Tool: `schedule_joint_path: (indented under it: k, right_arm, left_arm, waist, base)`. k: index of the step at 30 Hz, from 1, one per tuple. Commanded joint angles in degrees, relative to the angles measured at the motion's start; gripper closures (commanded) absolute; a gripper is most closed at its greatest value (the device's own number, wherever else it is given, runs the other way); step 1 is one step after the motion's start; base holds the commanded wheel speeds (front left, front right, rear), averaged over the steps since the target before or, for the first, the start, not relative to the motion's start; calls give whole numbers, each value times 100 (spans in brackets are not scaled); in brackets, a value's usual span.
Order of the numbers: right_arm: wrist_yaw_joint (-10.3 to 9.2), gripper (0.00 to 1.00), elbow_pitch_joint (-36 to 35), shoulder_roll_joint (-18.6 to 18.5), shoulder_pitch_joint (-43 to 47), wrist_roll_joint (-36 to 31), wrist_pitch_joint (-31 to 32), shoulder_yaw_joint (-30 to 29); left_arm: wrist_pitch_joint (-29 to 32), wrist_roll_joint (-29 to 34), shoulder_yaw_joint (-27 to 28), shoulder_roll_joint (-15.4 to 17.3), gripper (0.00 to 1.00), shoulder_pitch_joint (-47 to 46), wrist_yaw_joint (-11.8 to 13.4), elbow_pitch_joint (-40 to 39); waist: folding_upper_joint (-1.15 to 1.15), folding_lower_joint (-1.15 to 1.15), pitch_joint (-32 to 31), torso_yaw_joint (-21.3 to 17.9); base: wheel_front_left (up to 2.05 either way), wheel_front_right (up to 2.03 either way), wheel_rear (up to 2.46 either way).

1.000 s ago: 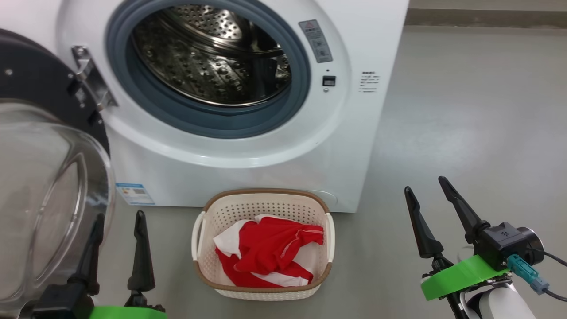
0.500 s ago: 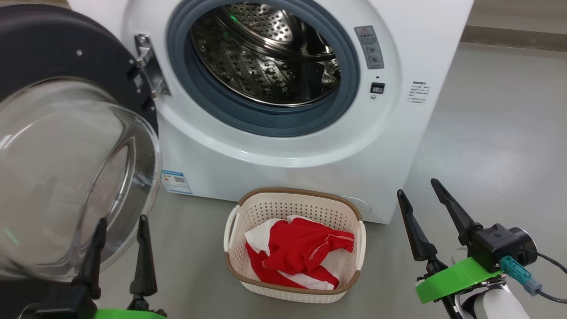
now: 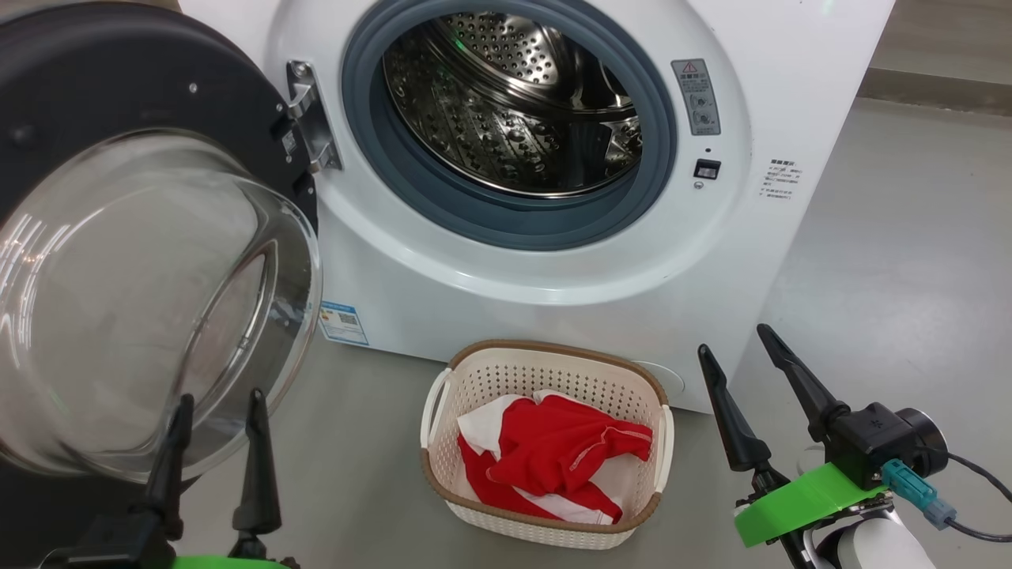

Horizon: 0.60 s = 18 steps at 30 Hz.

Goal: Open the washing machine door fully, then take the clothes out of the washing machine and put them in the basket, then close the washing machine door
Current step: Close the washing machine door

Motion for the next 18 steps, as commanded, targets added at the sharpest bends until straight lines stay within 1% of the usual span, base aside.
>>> schedule_joint_path:
  k: [1, 2, 3, 11, 18]
  right_arm:
    - [20, 0, -128, -26, -144, 6, -36, 121]
    - [20, 0, -129, -28, -146, 5, -36, 123]
    - [20, 0, -130, -30, -149, 5, -36, 125]
    - [20, 0, -112, -49, -161, 9, -36, 134]
    - [20, 0, -108, -61, -163, 9, -36, 120]
  left_arm:
    - [5, 69, 188, 99, 17, -63, 46, -184]
    - [3, 77, 186, 107, 90, -65, 54, -195]
    - [4, 86, 182, 114, 100, -67, 61, -208]
    - [-206, 84, 327, 177, 100, -281, 155, -566]
    - [-355, 60, 767, 461, 100, -652, 250, -1000]
  waist:
    - [0, 0, 7, 7]
    - [0, 0, 14, 13]
    - [0, 0, 24, 17]
    - [0, 0, 77, 20]
    - [0, 0, 107, 21]
  base:
    - [0, 0, 0]
    - [0, 0, 0]
    - [0, 0, 0]
    - [0, 0, 0]
    - [0, 0, 0]
